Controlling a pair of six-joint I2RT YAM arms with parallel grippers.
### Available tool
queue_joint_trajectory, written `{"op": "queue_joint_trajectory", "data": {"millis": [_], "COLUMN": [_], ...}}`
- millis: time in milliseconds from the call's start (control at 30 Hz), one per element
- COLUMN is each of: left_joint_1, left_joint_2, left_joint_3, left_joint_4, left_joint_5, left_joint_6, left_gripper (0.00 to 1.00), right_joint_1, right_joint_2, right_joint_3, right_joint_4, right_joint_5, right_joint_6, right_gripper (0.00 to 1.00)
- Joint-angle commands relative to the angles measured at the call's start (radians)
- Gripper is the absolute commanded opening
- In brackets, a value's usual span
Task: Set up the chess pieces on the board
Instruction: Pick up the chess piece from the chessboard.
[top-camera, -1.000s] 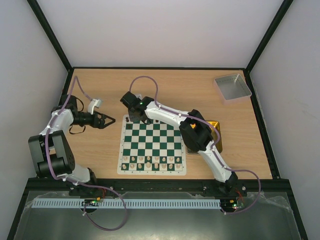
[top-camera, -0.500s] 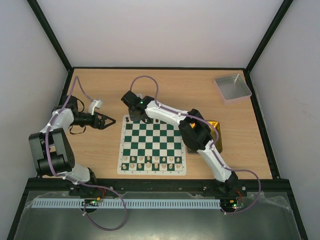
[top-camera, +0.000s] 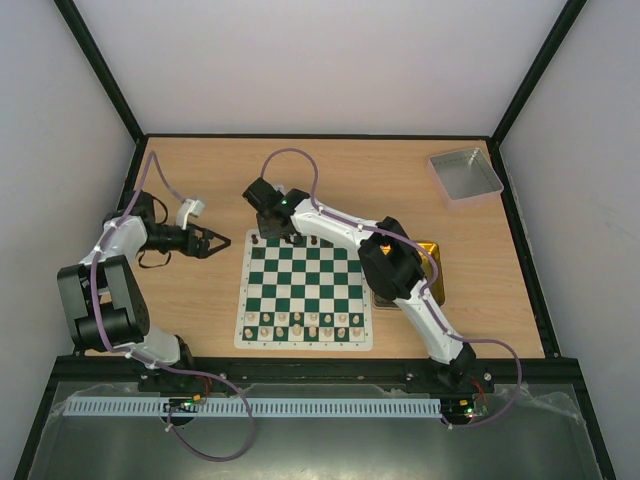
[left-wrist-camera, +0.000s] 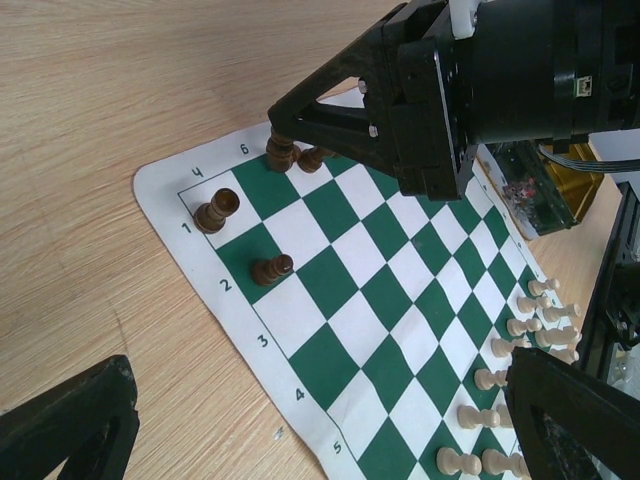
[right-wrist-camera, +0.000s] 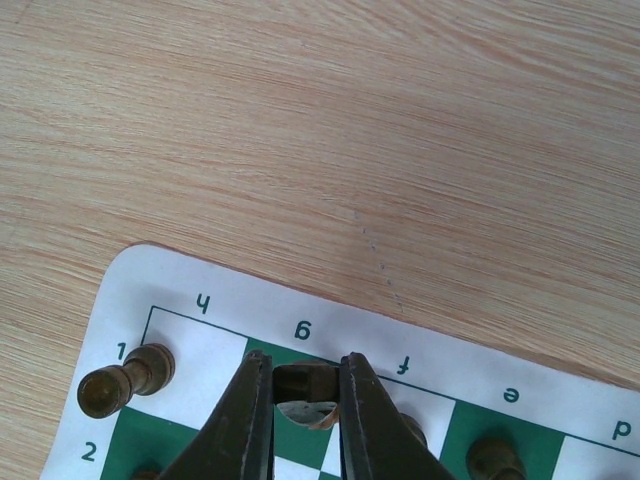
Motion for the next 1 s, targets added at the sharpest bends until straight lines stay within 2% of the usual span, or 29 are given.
{"op": "queue_joint_trajectory", "data": {"millis": [0,433,700,867,900,967], "left_joint_1": [0.010,0.012,0.012,0.010,0.010,0.011], "left_joint_2": [-0.004,-0.018,0.066,0.184,0.219,0.300], "left_joint_3": [0.019,0.009,0.049,0.153,0.176,0.227], "left_joint_4": [-0.018,-0.010,-0.043,-0.270,-0.339,-0.514], "left_joint_5": [0.033,0.027,0.063,0.158,0.180,0.237], "left_joint_6": [0.026,0.017,0.036,0.225,0.292,0.488], "left_gripper": [0.99,0.99,0.99,0.99,0.97,0.86], "right_joint_1": [-0.003,-0.006,-0.007,-0.007,-0.007,-0.007], "right_joint_2": [-0.021,-0.092,-0.151,-0.209,-0.223,-0.251], "right_joint_3": [0.022,0.028,0.030,0.031,0.030,0.028], "right_joint_4": [0.011,0.008,-0.007,0.002,0.009,0.028], "right_joint_5": [0.028,0.078,0.091,0.018,-0.006,-0.065], "right_joint_6": [-0.011,-0.013,-0.010,0.026,0.037,0.064], "right_gripper": [0.02,0.02,0.02,0.02,0.02,0.02]}}
